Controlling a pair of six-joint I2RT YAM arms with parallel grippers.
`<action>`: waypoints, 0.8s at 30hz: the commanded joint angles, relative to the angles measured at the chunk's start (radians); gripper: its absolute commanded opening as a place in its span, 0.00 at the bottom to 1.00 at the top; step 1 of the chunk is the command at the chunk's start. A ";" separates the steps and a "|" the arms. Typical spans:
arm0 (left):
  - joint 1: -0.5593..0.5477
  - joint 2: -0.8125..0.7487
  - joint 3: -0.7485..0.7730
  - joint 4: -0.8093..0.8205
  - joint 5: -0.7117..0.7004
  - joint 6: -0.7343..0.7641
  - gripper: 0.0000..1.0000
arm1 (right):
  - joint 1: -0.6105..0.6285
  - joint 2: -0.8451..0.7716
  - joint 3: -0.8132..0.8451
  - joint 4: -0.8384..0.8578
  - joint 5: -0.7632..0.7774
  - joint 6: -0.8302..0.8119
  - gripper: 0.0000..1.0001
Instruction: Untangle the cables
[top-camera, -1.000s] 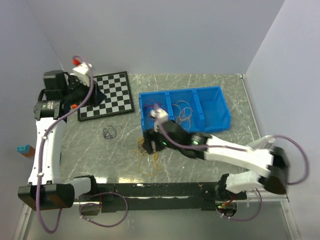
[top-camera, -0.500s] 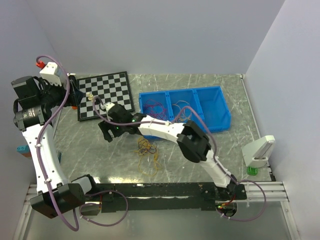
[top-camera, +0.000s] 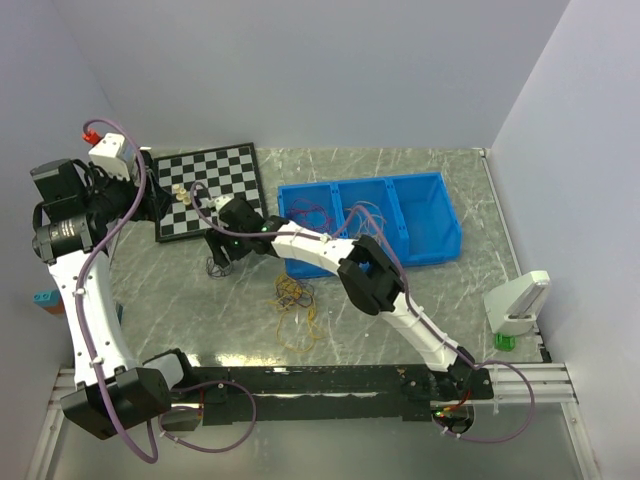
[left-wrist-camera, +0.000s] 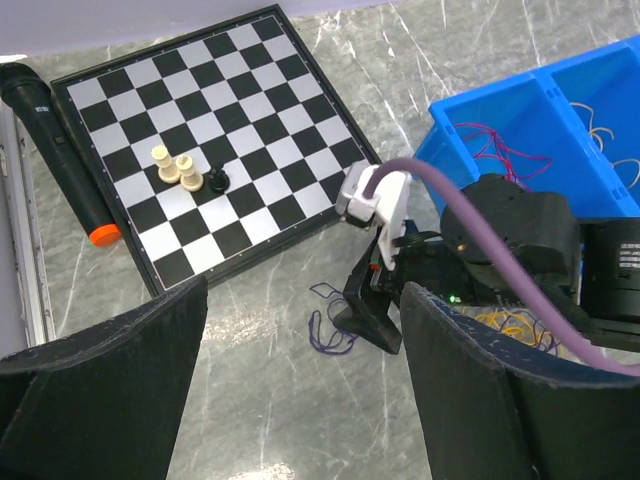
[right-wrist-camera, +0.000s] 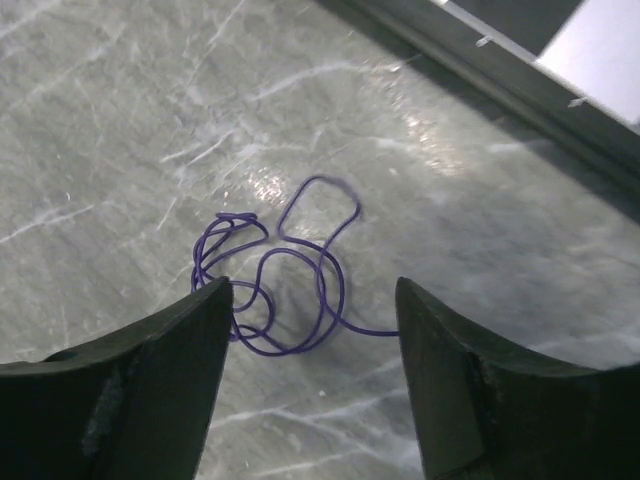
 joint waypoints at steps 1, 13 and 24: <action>0.006 -0.025 -0.006 0.007 0.027 0.032 0.82 | 0.007 0.063 0.049 0.025 -0.070 -0.029 0.68; 0.006 -0.028 -0.043 0.031 0.036 0.033 0.82 | -0.010 -0.158 -0.239 0.137 -0.064 -0.040 0.00; 0.006 -0.041 -0.148 0.082 0.048 0.041 0.81 | -0.034 -0.607 -0.590 0.253 -0.024 -0.046 0.00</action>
